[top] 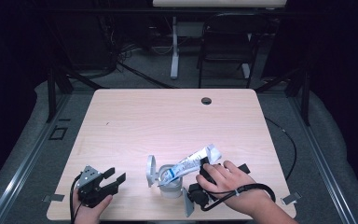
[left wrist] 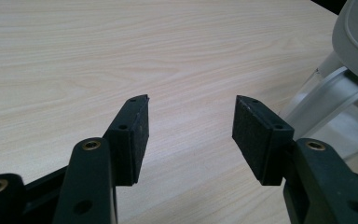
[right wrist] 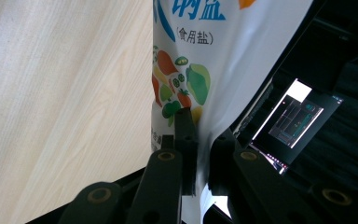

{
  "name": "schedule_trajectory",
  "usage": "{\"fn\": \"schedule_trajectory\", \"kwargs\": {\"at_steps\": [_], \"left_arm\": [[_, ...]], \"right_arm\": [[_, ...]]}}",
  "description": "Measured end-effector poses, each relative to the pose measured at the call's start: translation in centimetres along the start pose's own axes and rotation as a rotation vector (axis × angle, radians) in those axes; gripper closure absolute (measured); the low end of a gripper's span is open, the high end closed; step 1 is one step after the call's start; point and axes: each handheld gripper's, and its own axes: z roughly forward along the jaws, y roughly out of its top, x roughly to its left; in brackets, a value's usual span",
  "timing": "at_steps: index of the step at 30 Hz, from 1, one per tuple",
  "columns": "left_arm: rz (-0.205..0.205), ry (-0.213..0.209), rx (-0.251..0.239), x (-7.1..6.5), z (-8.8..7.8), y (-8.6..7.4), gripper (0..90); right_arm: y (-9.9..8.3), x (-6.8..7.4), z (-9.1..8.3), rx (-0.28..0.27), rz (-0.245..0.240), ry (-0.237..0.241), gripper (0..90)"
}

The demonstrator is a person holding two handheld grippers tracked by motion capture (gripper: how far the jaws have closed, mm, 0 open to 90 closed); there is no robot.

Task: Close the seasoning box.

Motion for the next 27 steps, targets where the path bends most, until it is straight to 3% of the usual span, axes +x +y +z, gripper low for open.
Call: {"fn": "schedule_trajectory", "kwargs": {"at_steps": [7, 9, 15, 27], "left_arm": [[-0.001, 0.000, 0.001, 0.00, 0.01, -0.02, 46.1], [-0.001, 0.000, 0.001, 0.00, 0.01, -0.02, 46.1], [-0.001, 0.002, 0.005, 0.06, 0.01, -0.03, 46.1], [-0.001, 0.002, 0.005, 0.04, 0.01, -0.03, 46.1]], "right_arm": [[0.08, -0.05, -0.08, 0.015, -0.009, 0.002, 86.1], [-0.04, 0.09, 0.19, -0.015, 0.022, 0.011, 86.2], [-0.04, -0.06, 0.17, -0.002, 0.016, 0.022, 86.6], [-0.02, -0.09, 0.01, -0.014, 0.007, -0.013, 87.1]]}}
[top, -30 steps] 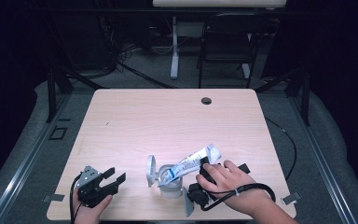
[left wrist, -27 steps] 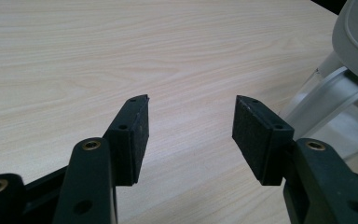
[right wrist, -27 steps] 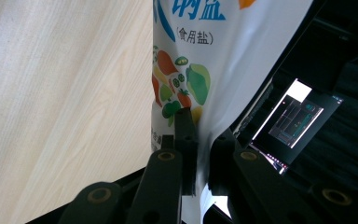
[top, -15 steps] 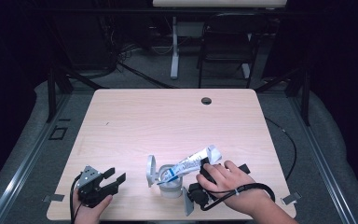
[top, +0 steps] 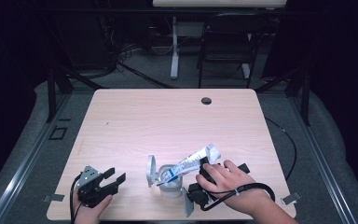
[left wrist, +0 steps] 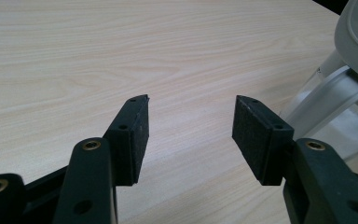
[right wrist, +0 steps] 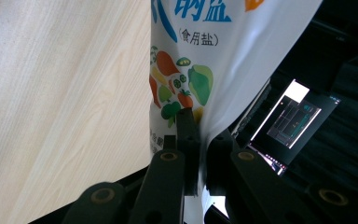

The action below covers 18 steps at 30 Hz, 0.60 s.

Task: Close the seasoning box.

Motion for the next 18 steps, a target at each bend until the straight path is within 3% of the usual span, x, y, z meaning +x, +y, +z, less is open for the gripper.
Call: {"fn": "schedule_trajectory", "kwargs": {"at_steps": [3, 8, 18], "left_arm": [[0.000, 0.000, 0.000, -0.01, -0.01, 0.01, 46.1], [0.000, -0.002, -0.002, -0.04, 0.02, 0.00, 46.1], [0.001, -0.001, -0.005, -0.05, -0.02, 0.02, 46.2]], "right_arm": [[0.12, -0.14, -0.28, 0.029, -0.022, -0.005, 87.2], [0.06, -0.11, -0.24, -0.005, -0.010, -0.008, 87.4], [0.11, -0.35, -0.41, 0.003, -0.024, -0.016, 88.3]]}}
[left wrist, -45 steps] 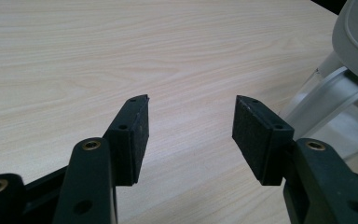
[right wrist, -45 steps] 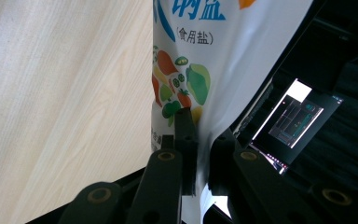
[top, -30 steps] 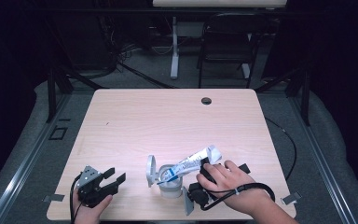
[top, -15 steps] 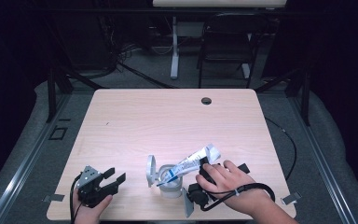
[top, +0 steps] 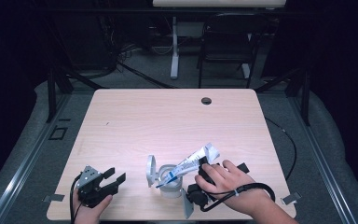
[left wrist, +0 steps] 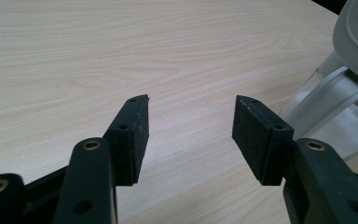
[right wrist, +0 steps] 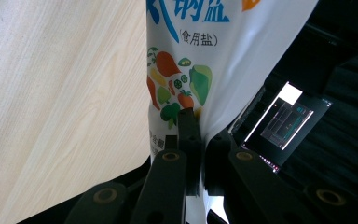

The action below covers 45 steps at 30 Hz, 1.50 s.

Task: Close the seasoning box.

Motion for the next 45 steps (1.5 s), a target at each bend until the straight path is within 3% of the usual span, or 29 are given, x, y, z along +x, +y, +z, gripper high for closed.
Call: {"fn": "schedule_trajectory", "kwargs": {"at_steps": [45], "left_arm": [[0.000, 0.002, 0.007, 0.10, -0.19, 0.02, 46.4]], "right_arm": [[0.04, -0.38, -0.11, 0.001, -0.020, -0.018, 89.6]]}}
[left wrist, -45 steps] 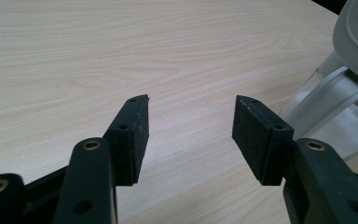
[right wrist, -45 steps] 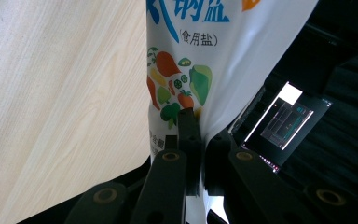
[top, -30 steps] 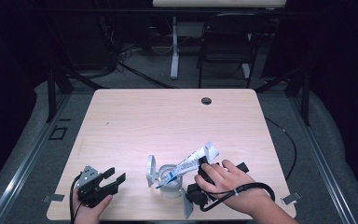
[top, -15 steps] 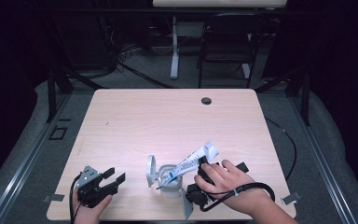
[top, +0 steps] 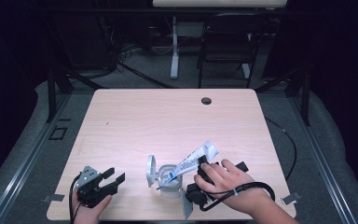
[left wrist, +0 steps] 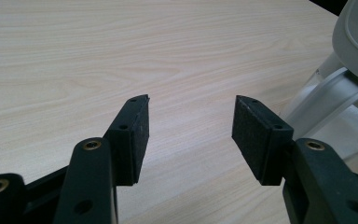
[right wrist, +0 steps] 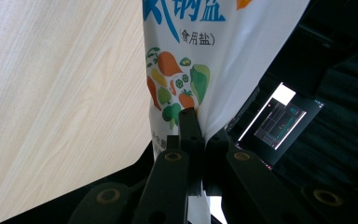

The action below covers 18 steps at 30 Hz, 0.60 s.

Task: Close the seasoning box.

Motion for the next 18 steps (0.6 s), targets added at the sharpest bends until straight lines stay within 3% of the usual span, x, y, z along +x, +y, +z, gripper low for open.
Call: {"fn": "schedule_trajectory", "kwargs": {"at_steps": [18], "left_arm": [[-0.005, 0.000, 0.000, 0.08, 0.03, -0.07, 46.4]], "right_arm": [[-0.05, -0.13, 0.00, 0.007, -0.024, -0.013, 89.7]]}}
